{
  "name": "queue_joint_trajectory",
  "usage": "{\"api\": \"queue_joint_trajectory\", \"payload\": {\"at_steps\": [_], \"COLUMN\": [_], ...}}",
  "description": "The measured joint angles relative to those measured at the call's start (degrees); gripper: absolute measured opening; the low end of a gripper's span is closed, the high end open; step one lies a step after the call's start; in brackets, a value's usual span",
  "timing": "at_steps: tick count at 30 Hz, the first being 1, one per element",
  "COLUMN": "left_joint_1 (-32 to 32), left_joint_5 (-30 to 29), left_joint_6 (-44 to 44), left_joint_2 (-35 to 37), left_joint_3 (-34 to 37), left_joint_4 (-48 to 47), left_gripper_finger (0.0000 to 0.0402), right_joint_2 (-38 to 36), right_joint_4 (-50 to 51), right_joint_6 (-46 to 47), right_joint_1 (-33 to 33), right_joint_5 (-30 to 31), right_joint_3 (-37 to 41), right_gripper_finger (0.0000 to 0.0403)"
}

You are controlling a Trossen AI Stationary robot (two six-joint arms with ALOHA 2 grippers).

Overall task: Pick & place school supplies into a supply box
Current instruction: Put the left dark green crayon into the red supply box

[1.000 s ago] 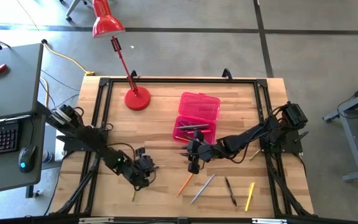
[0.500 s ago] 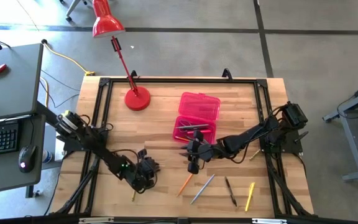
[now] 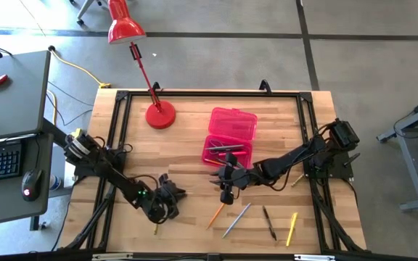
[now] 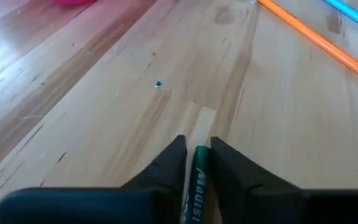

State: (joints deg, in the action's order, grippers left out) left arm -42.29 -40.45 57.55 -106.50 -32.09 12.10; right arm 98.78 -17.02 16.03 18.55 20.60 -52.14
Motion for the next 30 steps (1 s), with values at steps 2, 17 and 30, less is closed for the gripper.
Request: {"api": "queue_joint_trajectory", "payload": {"at_steps": [2, 17, 30], "left_joint_1": [-0.3, 2.3, 21.5], "left_joint_5": [-0.5, -3.1, 11.0], "left_joint_6": [0.9, -8.3, -36.2], "left_joint_2": [0.0, -0.6, 7.0], "left_joint_3": [0.3, 3.2, -2.2], "left_joint_4": [0.0, 16.7, 31.4], "left_gripper_finger": [0.0079, 0.0052, 0.0053], "right_joint_2": [0.0, 0.0, 0.0], "right_joint_4": [0.0, -3.7, -5.1], "right_joint_6": [0.0, 0.1, 1.9], "right_joint_1": [0.0, 1.7, 11.2], "right_joint_5": [0.0, -0.2, 4.0], "right_joint_3": [0.0, 0.0, 0.0], "right_gripper_finger": [0.0101, 0.0101, 0.0101]}}
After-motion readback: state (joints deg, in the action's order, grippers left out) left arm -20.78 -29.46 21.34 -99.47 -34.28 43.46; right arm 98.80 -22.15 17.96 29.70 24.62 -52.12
